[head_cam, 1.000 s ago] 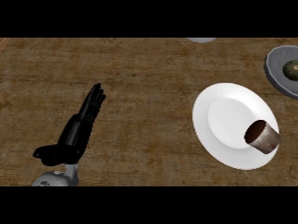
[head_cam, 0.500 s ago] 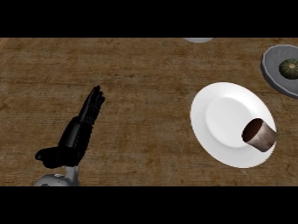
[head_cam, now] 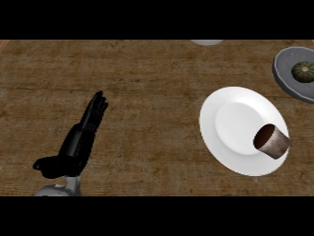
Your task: Pick the squash from the plate and place it in the pan
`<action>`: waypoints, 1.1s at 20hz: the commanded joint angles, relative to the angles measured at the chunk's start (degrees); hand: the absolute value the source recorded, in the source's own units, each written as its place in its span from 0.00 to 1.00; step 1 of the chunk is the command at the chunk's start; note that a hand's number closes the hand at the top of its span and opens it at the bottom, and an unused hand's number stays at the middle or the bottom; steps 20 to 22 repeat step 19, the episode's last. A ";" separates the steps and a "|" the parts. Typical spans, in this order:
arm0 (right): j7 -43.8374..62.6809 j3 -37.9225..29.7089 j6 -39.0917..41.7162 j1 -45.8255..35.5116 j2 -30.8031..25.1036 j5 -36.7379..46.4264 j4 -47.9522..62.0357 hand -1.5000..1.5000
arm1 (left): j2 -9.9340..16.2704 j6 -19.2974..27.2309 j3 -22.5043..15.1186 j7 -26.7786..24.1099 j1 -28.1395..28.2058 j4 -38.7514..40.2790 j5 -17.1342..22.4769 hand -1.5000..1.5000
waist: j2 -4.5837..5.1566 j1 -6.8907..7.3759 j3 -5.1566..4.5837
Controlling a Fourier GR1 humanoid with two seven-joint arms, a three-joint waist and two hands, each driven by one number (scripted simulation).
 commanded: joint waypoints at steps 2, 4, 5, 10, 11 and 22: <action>-7.81 1.16 5.99 2.34 0.34 0.42 -0.62 0.00 | 0.58 -0.92 1.25 -2.95 0.94 2.11 0.50 0.50 | -0.06 -0.06 -0.08; -8.78 1.72 7.44 3.16 -0.54 0.56 -0.99 0.00 | -0.51 -0.24 0.06 -0.37 0.62 1.04 0.30 0.50 | -0.10 -0.15 -0.02; -7.50 1.82 4.90 2.19 0.87 0.54 -0.84 0.00 | -2.72 1.56 -1.40 -1.93 -0.70 3.78 -1.74 0.50 | -0.06 -0.38 -0.08; -9.22 2.34 4.30 3.91 -0.25 0.42 -1.04 0.00 | 0.93 -1.59 2.04 1.03 -1.23 0.53 1.62 0.50 | -0.32 -0.40 -0.11; -9.92 2.84 2.37 4.01 1.47 0.84 -1.17 0.00 | -0.96 0.33 0.15 -0.74 -0.79 2.05 -0.73 0.50 | -0.10 -0.14 -0.04; -12.84 4.32 -2.51 5.31 -0.09 1.92 -1.75 0.00 | 0.42 -1.33 1.00 2.42 -1.33 -0.96 0.81 0.50 | -0.16 0.14 -0.01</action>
